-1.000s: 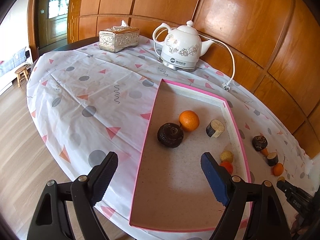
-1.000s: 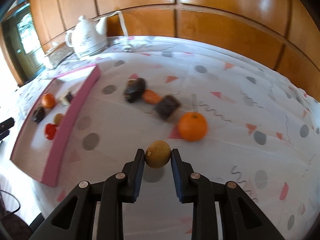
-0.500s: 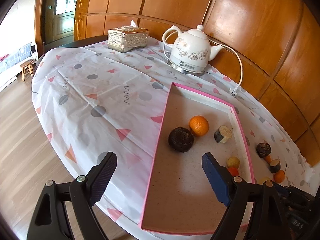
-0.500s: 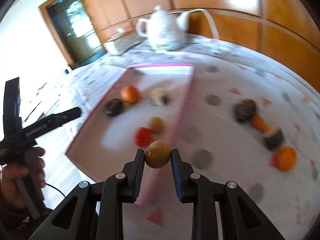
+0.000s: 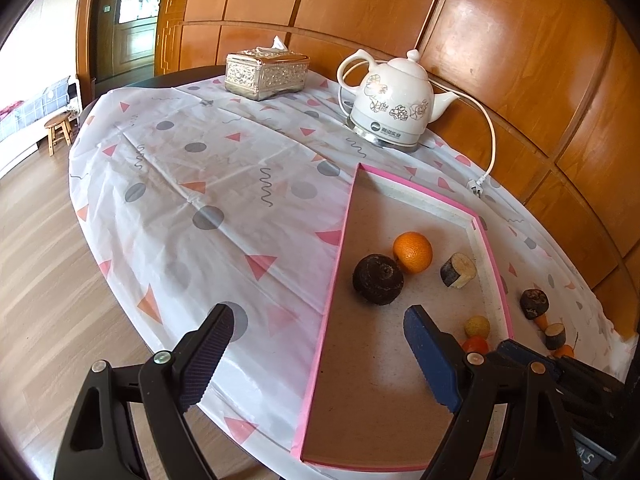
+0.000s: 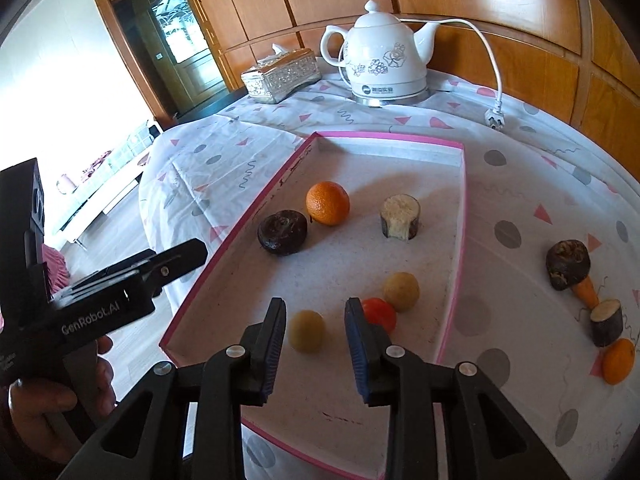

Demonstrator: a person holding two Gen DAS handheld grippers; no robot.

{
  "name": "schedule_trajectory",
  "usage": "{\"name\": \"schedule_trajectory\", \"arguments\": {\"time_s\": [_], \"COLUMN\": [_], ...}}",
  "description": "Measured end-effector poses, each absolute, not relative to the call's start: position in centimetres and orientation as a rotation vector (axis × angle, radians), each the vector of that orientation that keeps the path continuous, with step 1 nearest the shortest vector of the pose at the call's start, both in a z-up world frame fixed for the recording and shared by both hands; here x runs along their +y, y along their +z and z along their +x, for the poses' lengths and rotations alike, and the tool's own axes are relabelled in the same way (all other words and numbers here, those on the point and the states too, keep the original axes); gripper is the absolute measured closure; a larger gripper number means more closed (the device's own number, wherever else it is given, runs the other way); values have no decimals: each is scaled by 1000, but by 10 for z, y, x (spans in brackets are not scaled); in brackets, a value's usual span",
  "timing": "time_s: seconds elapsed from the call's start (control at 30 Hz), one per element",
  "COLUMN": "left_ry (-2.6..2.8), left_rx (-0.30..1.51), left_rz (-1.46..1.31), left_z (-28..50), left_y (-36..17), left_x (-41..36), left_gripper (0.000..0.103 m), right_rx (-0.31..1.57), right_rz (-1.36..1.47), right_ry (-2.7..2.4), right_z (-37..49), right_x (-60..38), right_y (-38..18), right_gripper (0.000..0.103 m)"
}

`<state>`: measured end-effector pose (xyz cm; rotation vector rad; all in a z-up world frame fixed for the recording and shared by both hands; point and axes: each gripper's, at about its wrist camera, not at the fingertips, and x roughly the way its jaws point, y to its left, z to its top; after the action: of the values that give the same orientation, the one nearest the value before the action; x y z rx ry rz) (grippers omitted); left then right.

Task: Organize fruits
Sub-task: 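Carry the yellow fruit with the right tool into the tray, release, then reach the left tool to the dark round fruit and grasp it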

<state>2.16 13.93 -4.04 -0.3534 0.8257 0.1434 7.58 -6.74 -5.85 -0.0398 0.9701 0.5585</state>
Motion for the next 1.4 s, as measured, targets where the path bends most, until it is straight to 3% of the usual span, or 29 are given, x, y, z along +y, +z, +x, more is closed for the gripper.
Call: {"name": "schedule_trajectory", "arguments": {"time_s": [0.57,1.4], "left_ry": [101,46], "left_rx": [823,823], "left_rz": [-311,-232], "left_z": [21,19], "left_y": [-36,-29], "left_x": [123,100], "left_gripper": [16,16], "right_rx": [866,878], "right_rz": [-33,146], "right_ry": [239,-218], "right_z": [38,3], "right_x": [-144,-290], "right_y": [-51,-69], "right_gripper": [69,68]}}
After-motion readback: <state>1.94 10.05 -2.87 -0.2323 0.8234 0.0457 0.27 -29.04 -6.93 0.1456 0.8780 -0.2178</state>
